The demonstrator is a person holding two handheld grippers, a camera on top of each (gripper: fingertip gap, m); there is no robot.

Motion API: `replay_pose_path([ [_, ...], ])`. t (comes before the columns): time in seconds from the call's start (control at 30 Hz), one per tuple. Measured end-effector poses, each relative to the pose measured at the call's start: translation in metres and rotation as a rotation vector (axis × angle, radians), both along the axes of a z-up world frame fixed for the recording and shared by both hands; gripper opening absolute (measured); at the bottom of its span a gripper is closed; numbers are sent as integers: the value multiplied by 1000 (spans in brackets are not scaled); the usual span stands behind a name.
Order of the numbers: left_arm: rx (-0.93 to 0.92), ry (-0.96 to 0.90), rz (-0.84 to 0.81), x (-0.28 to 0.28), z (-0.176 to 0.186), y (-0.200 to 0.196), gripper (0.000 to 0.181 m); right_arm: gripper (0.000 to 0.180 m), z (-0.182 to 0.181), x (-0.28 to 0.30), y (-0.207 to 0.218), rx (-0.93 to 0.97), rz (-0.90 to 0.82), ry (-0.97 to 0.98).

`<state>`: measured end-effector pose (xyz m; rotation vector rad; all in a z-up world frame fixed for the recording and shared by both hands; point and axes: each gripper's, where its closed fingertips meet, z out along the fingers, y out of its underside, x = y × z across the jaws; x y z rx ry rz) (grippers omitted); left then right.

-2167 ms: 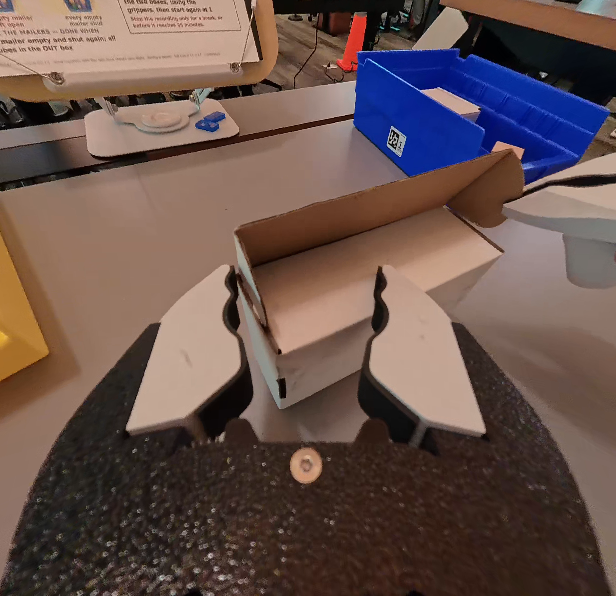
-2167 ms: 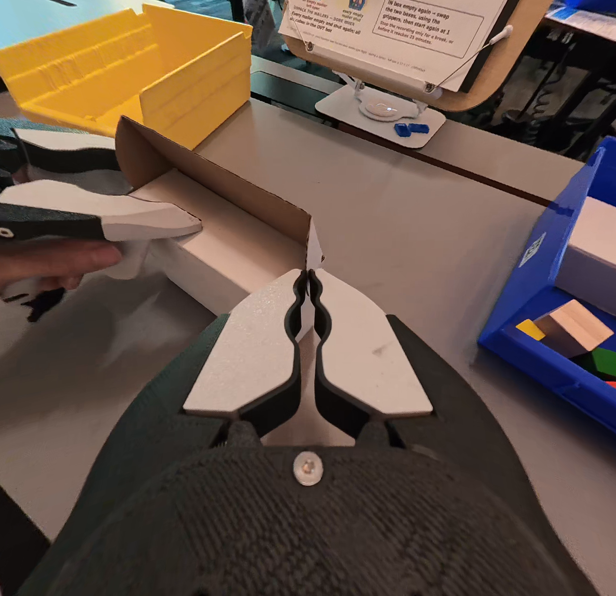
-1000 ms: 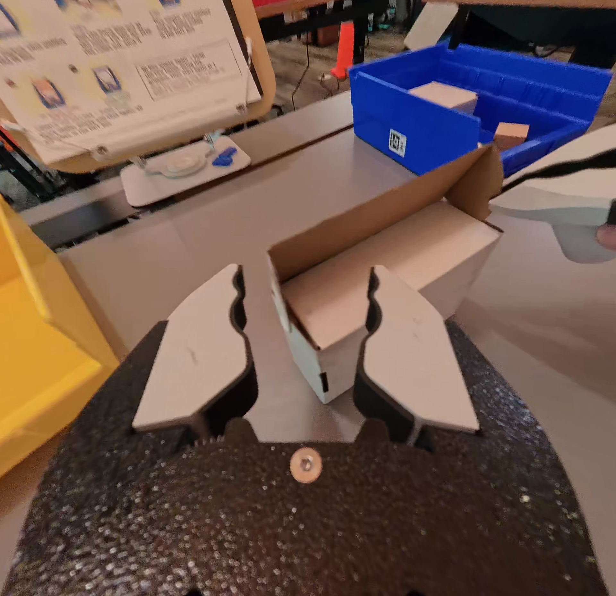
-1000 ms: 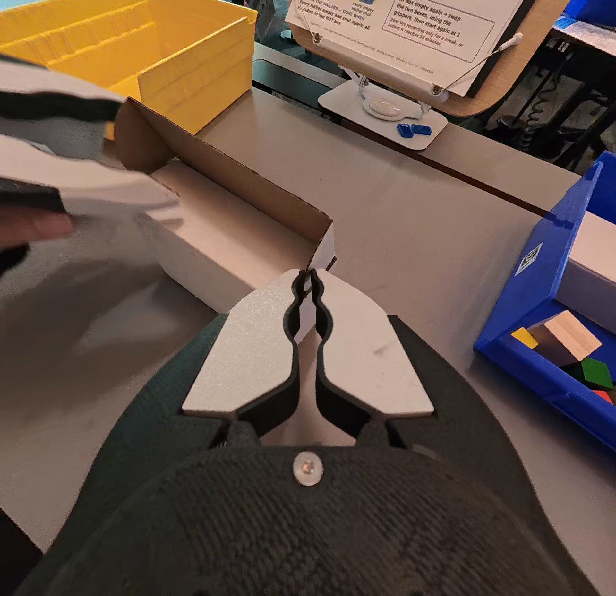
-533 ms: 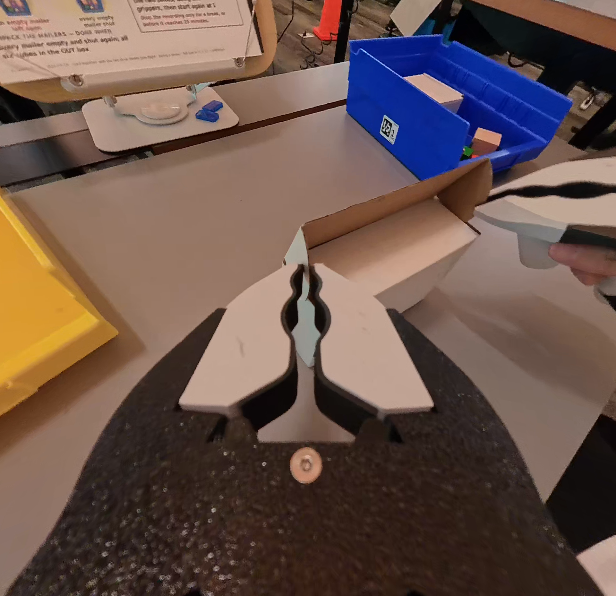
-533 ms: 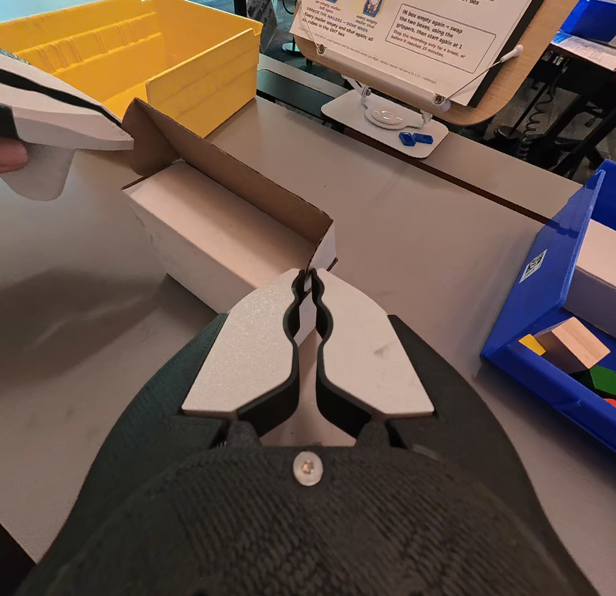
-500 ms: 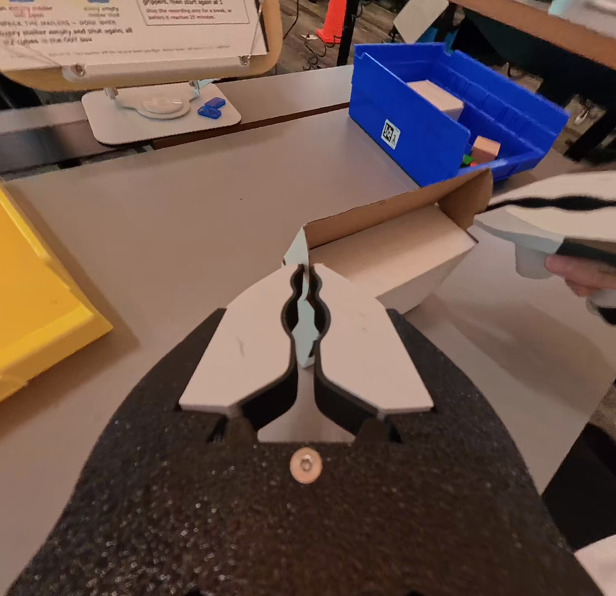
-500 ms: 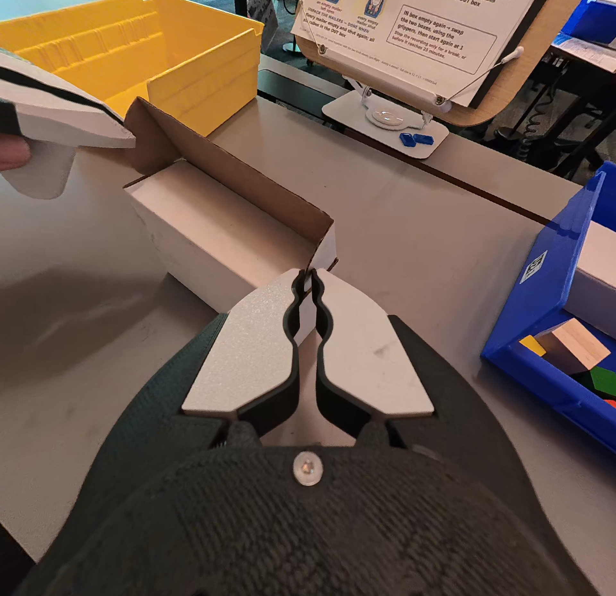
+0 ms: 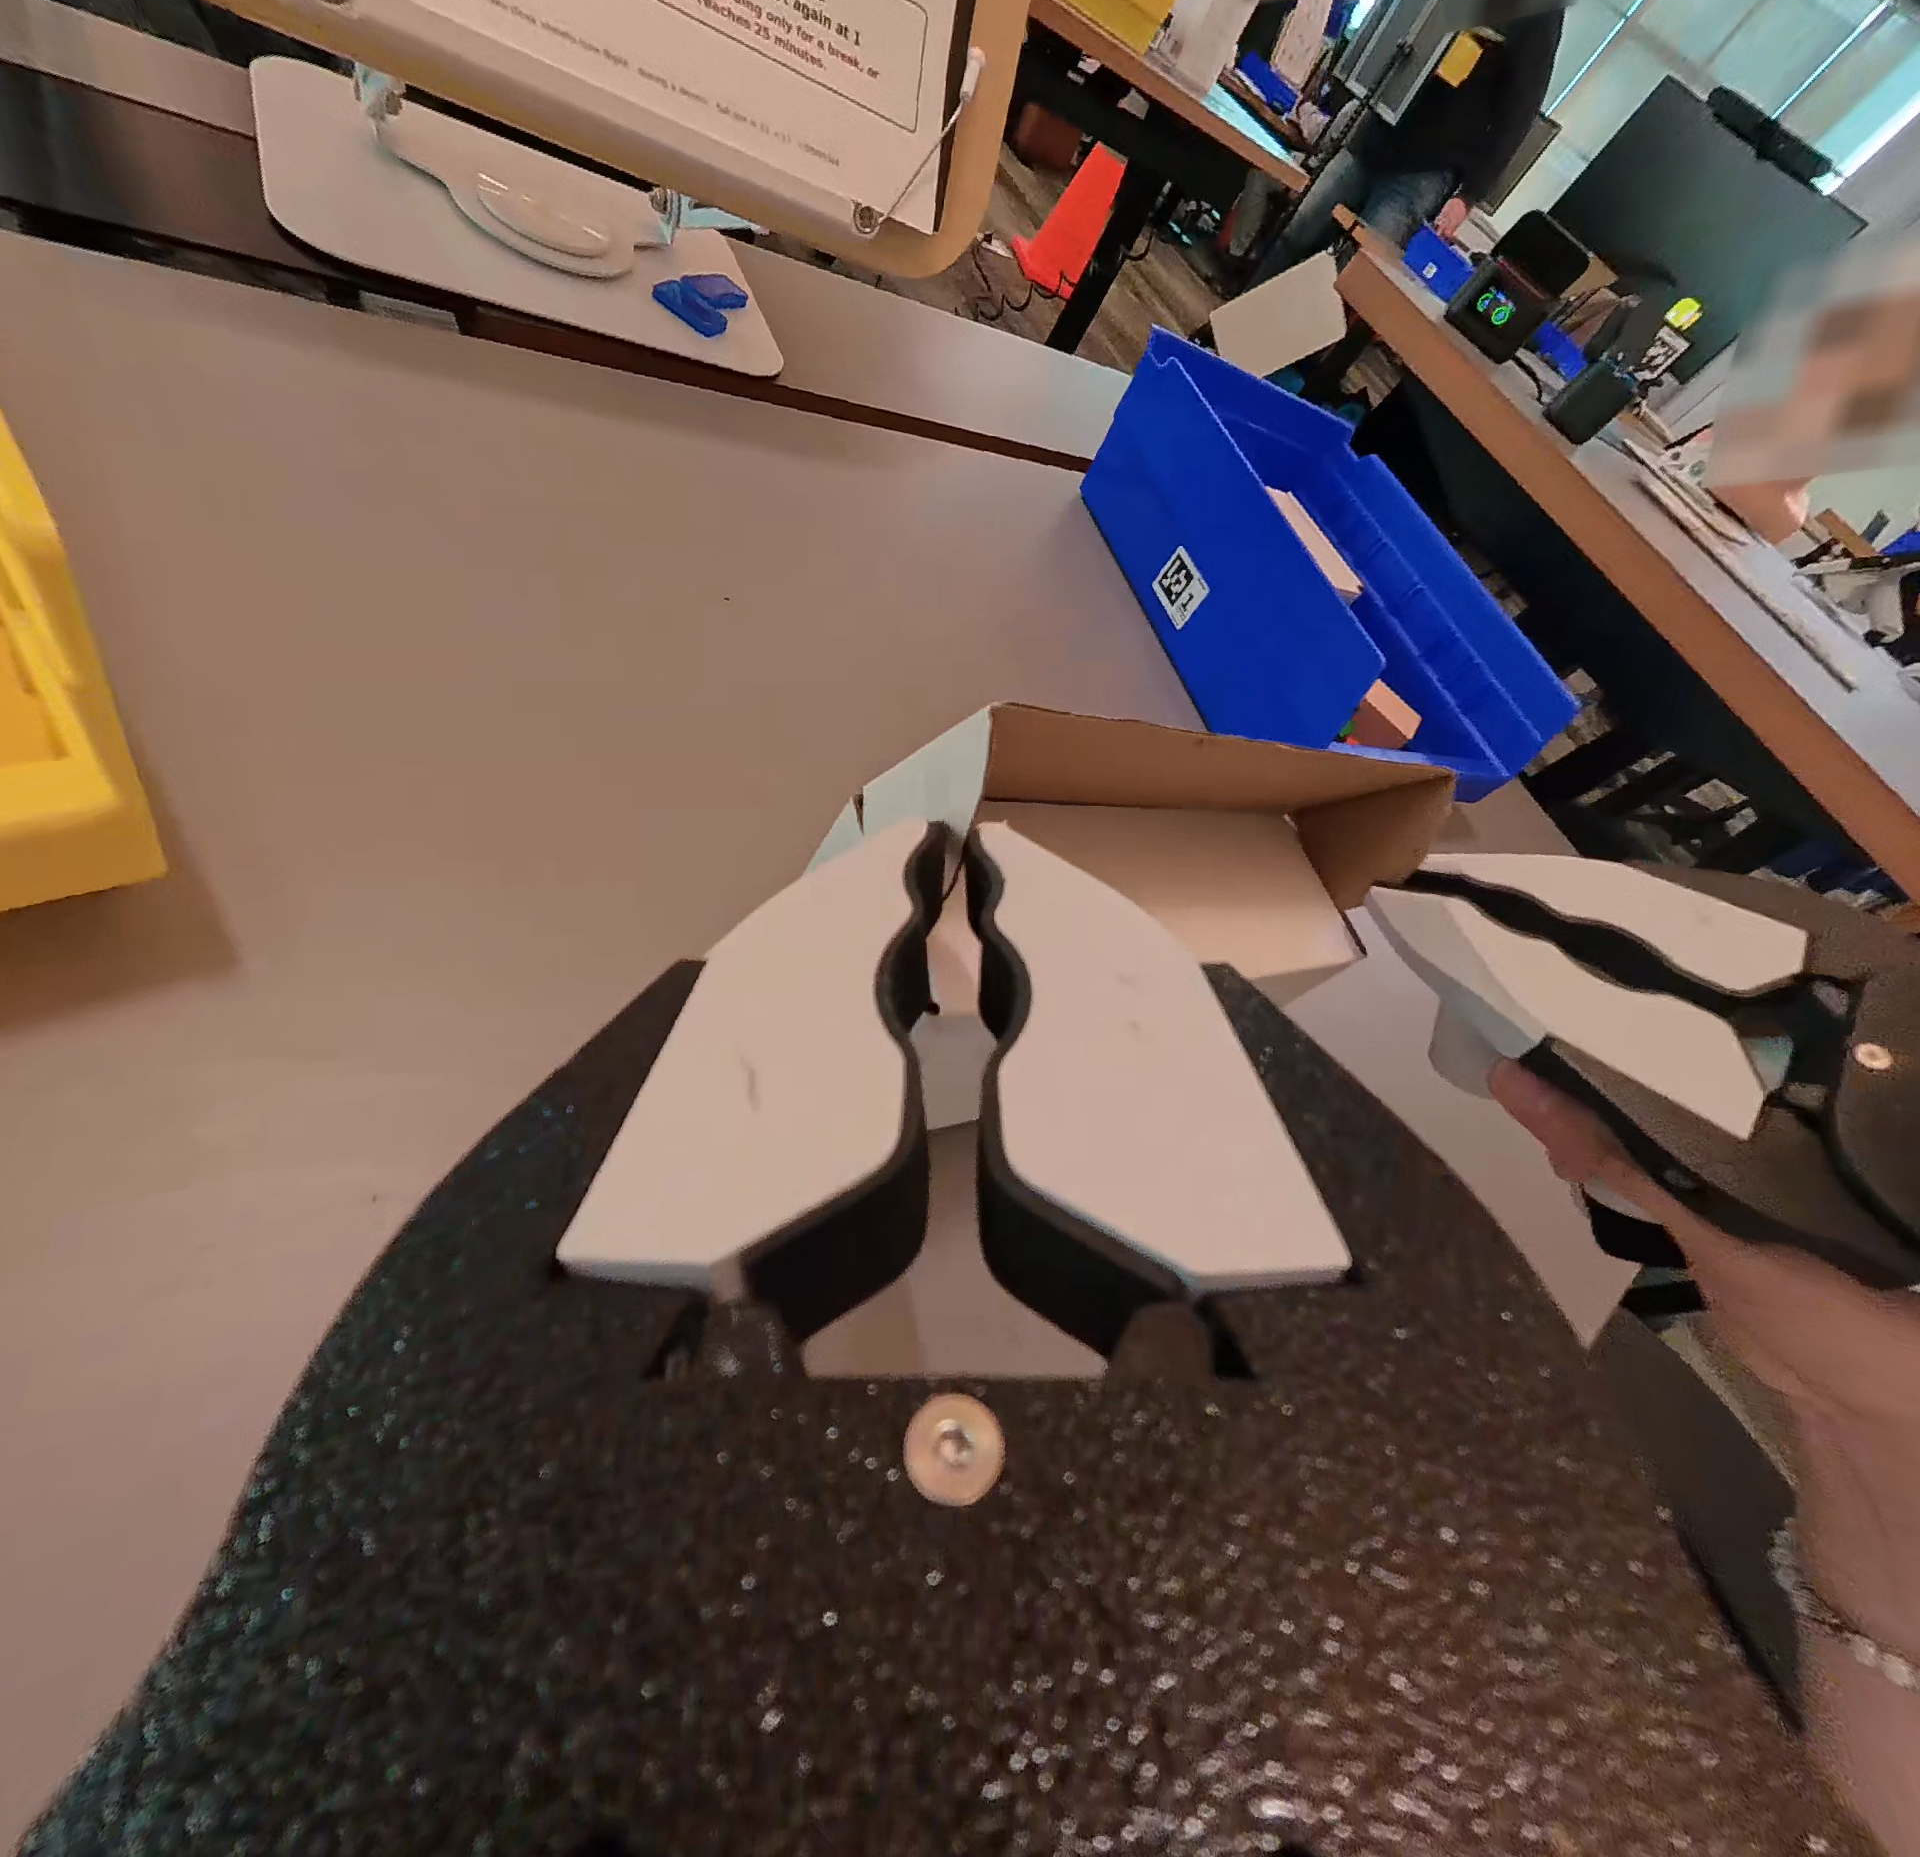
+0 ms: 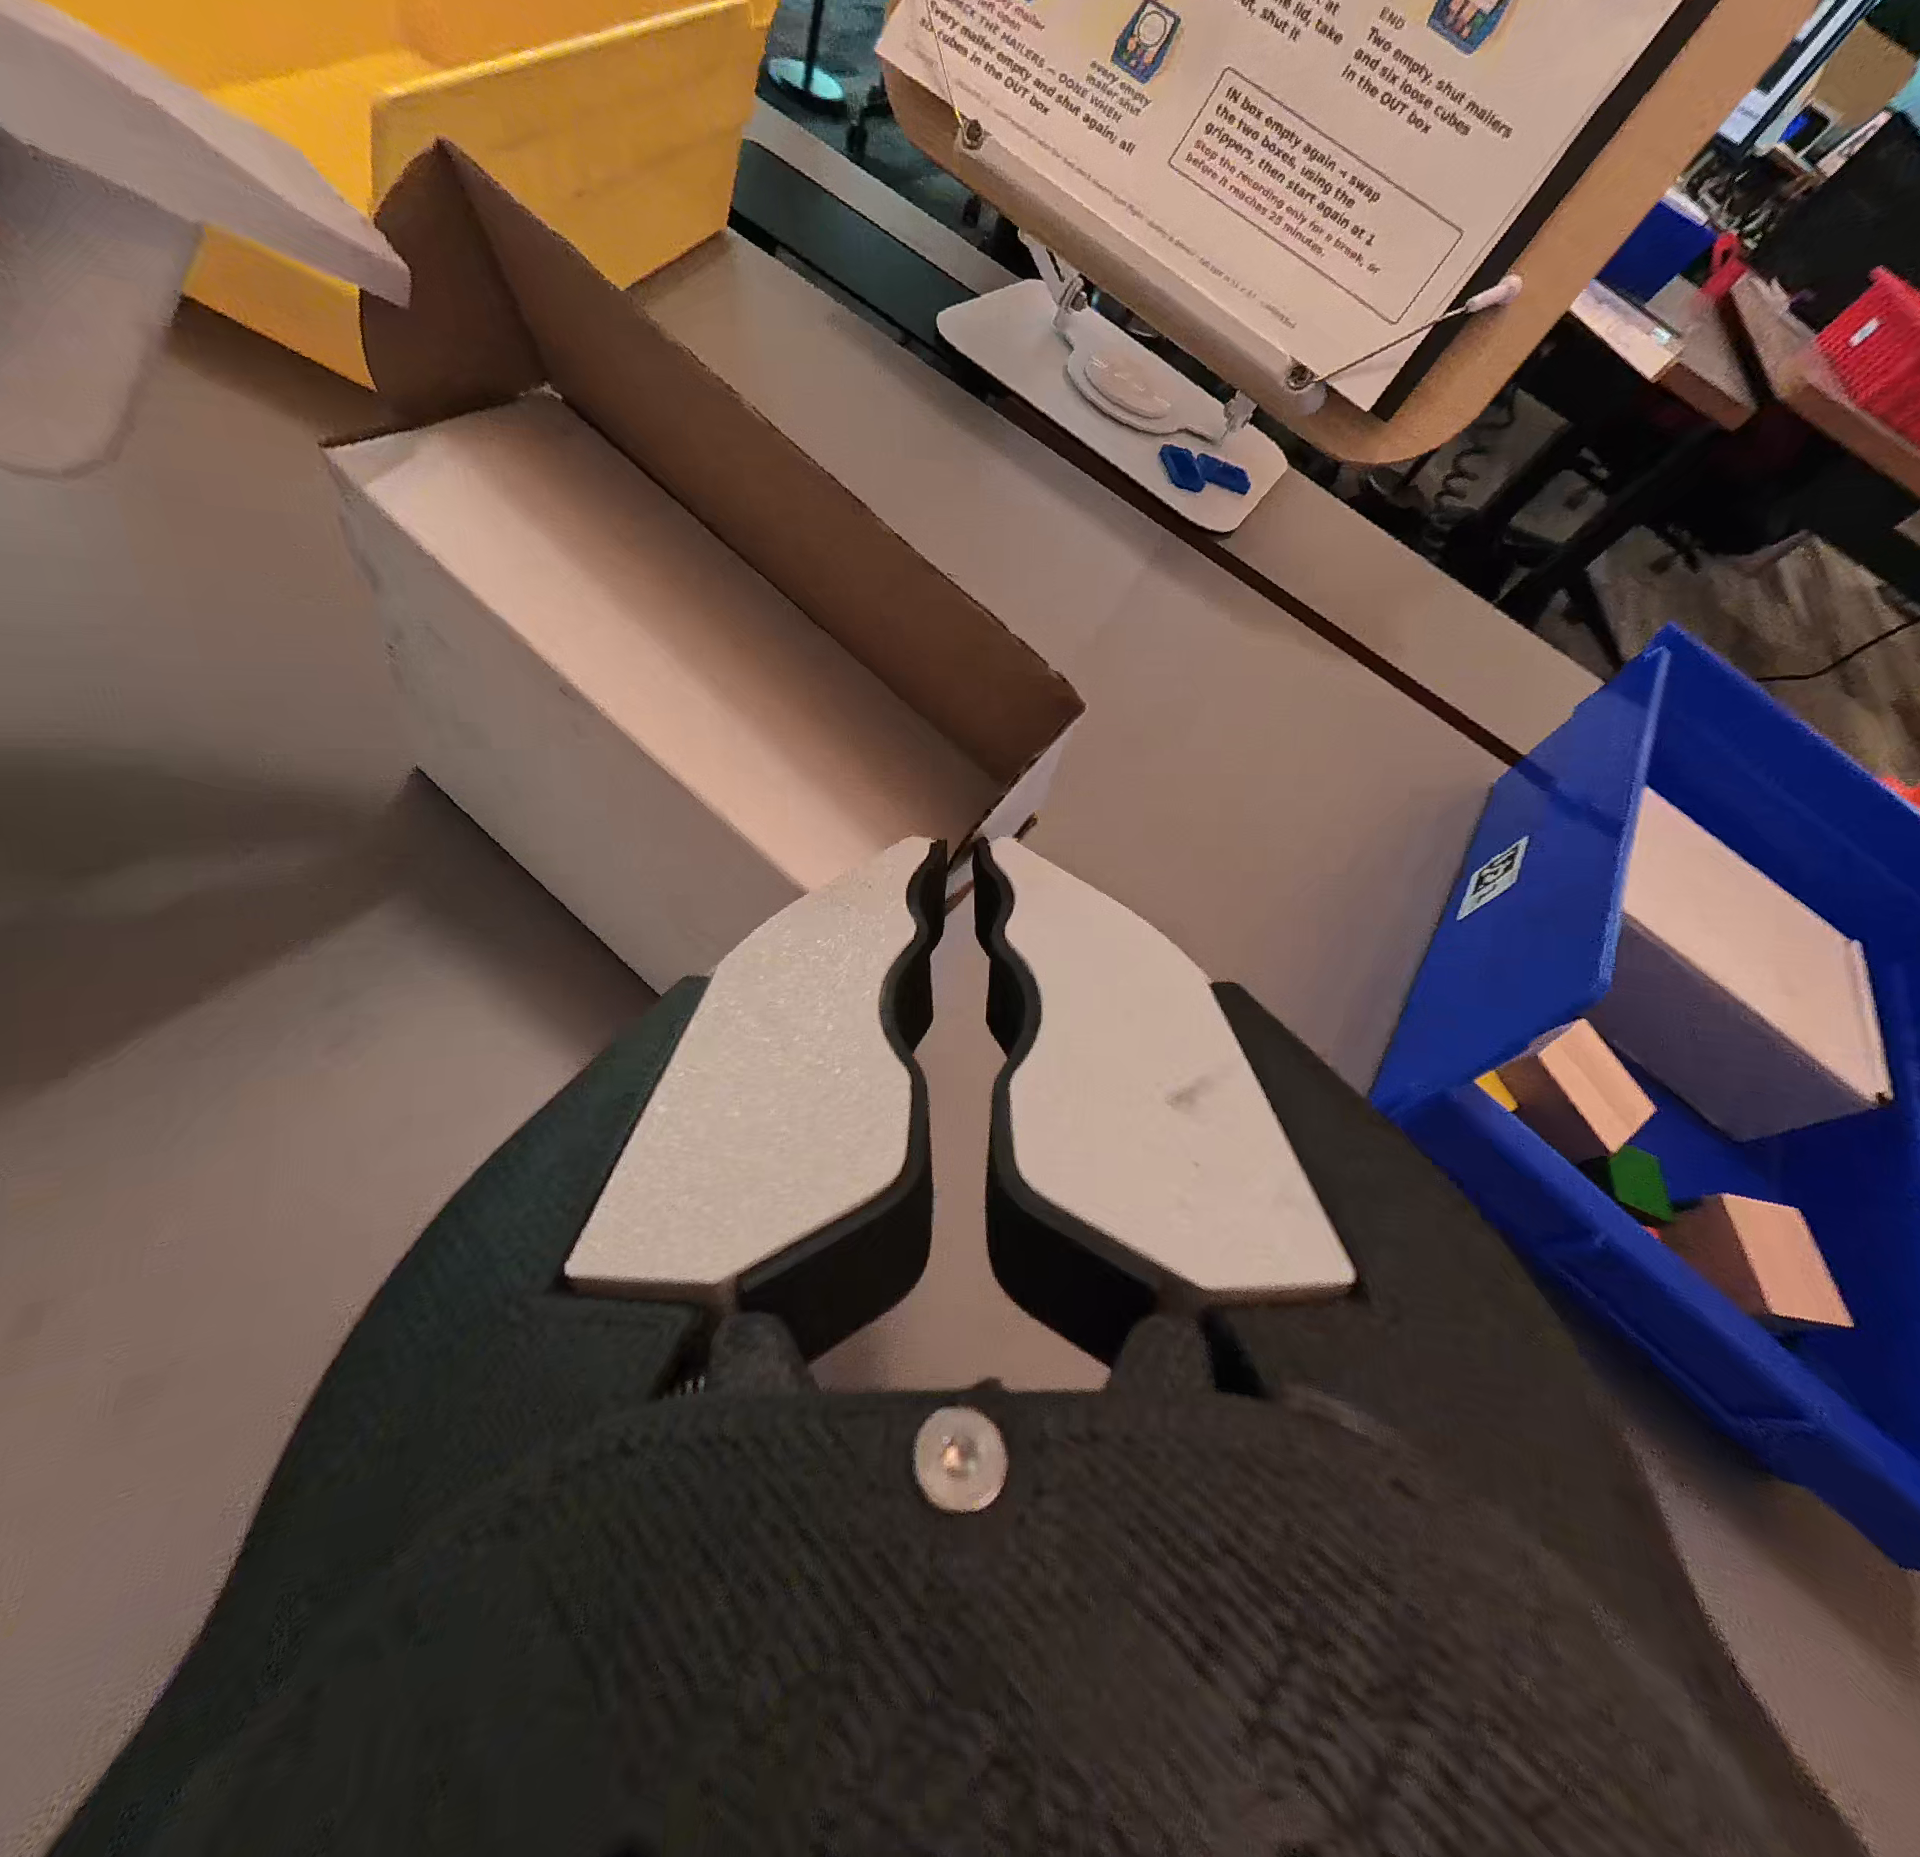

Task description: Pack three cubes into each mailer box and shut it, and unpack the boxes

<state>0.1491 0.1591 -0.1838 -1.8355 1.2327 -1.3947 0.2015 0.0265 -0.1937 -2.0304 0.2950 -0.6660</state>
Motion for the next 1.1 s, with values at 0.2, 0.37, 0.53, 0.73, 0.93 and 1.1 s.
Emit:
replay_pose_path([
  [0.2, -196, 12, -39, -1, 9, 11, 4, 5, -1, -7, 8, -50, 34, -27],
  [0.37, -167, 75, 5, 1, -1, 24, 3, 6, -1, -11, 21, -38, 49, -61],
  [0.53, 128, 119, 38, 0, -3, 29, 1, 11, -1, -9, 25, 7, 67, -24],
  [0.73, 275, 168, 76, 4, -3, 29, 1, 0, 36, -30, 28, 203, 123, -256],
  [0.93, 302, 179, 73, 5, -4, 24, 1, 0, 19, -24, 46, -89, 137, -575],
  [1.1, 330, 195, 62, 4, -5, 24, 1, 0, -6, -20, 58, -326, 170, -633],
])
